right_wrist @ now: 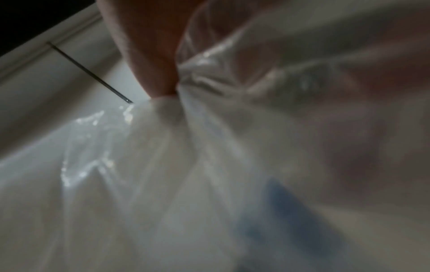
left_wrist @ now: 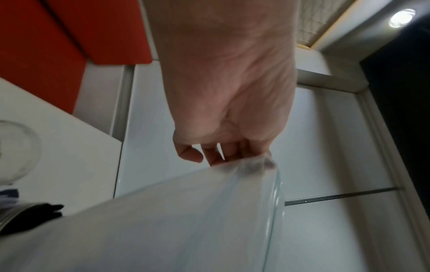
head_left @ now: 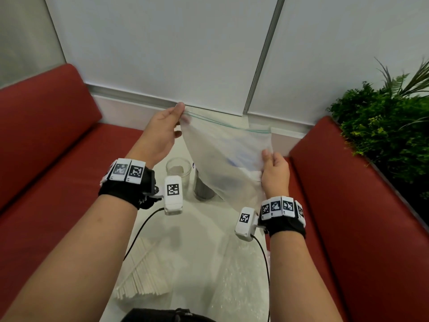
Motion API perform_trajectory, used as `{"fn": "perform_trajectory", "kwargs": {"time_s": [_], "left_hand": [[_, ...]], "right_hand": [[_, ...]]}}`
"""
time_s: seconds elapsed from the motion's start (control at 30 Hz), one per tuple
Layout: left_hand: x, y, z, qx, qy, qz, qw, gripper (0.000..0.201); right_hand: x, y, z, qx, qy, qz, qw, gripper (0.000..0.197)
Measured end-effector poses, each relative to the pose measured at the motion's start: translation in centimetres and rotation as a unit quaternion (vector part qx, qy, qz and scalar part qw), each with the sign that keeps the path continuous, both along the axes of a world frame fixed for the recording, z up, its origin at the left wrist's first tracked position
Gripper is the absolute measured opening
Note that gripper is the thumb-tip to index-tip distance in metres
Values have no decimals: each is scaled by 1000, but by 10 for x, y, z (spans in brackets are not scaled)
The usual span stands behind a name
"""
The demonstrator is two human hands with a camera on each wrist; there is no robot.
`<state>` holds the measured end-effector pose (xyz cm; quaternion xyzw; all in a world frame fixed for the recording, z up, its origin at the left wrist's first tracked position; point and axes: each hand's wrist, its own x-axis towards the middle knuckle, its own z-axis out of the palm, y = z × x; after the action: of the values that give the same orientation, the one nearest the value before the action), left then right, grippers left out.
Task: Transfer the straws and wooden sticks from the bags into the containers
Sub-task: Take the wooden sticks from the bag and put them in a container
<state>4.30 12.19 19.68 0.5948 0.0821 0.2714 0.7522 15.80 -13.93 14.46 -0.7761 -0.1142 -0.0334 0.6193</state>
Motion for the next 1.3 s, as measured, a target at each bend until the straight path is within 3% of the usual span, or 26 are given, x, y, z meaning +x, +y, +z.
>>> {"fn": "perform_trajectory", "kwargs": {"time_s": [0.1, 0.2, 0.27, 0.4, 0.47, 0.53, 0.6, 0.67, 0.7, 0.77, 0.83, 0.9, 0.97, 1.0, 1.03, 1.1, 1.13, 1.17, 1.2, 1.27, 1.3], "left_hand": [[2, -13, 1, -106, -30, -44, 993, 44], [-1, -16, -14, -74, -24, -235, 969, 81], [-7, -17, -30, -61, 25, -294, 953, 73], [-6, -21, -60, 31, 120, -242, 962, 39], [-3, -19, -64, 41, 132, -193, 971, 28], [-2, -13, -63, 36, 128, -158, 979, 27], [-1, -6, -58, 39, 122, -151, 980, 30], [-4, -2, -53, 48, 118, -145, 981, 22], [-6, -1, -49, 52, 121, -139, 982, 19], [-10, 1, -41, 72, 124, -139, 980, 30], [-11, 1, -31, 108, 130, -167, 971, 38], [-9, -3, -21, 176, 147, -185, 956, 39], [-2, -14, -9, 269, 170, -215, 923, 37], [2, -23, -4, 307, 181, -243, 902, 35], [7, -35, 1, 337, 189, -281, 879, 31], [18, -64, 6, 374, 189, -370, 829, 28], [23, -80, 7, 381, 179, -410, 809, 28], [28, -94, 7, 376, 169, -438, 799, 29], [32, -105, 5, 352, 151, -446, 808, 29], [42, -117, -1, 247, 100, -388, 882, 28], [47, -119, -6, 187, 91, -325, 923, 31]], "right_hand": [[-3, 4, -3, 28, 33, 33, 999, 37], [-4, 5, 2, 89, 60, 42, 993, 33], [0, 6, 5, 101, 51, 32, 993, 32], [5, 1, 3, 108, 47, -9, 993, 35], [8, -10, -3, 107, 71, 57, 990, 38], [8, -23, -11, 122, 135, 187, 965, 40], [7, -35, -20, 150, 187, 258, 936, 38], [6, -45, -25, 157, 177, 225, 945, 22], [5, -51, -26, 153, 164, 210, 952, 24], [4, -66, -25, 139, 146, 222, 954, 50], [2, -84, -23, 92, 143, 235, 957, 57], [6, -105, -22, 19, 119, 162, 979, 54], [10, -117, -17, -8, 68, 79, 995, 41], [8, -115, -12, -3, 49, 94, 994, 34], [5, -108, -6, -15, 46, 149, 988, 41], [-4, -87, -5, -105, 67, 280, 952, 82], [-11, -77, -9, -148, 95, 329, 928, 92], [-18, -70, -15, -159, 120, 360, 912, 87], [-24, -69, -23, -133, 147, 359, 912, 68], [-34, -77, -38, -47, 175, 274, 944, 22], [-39, -86, -47, -7, 185, 211, 960, 11]]}}
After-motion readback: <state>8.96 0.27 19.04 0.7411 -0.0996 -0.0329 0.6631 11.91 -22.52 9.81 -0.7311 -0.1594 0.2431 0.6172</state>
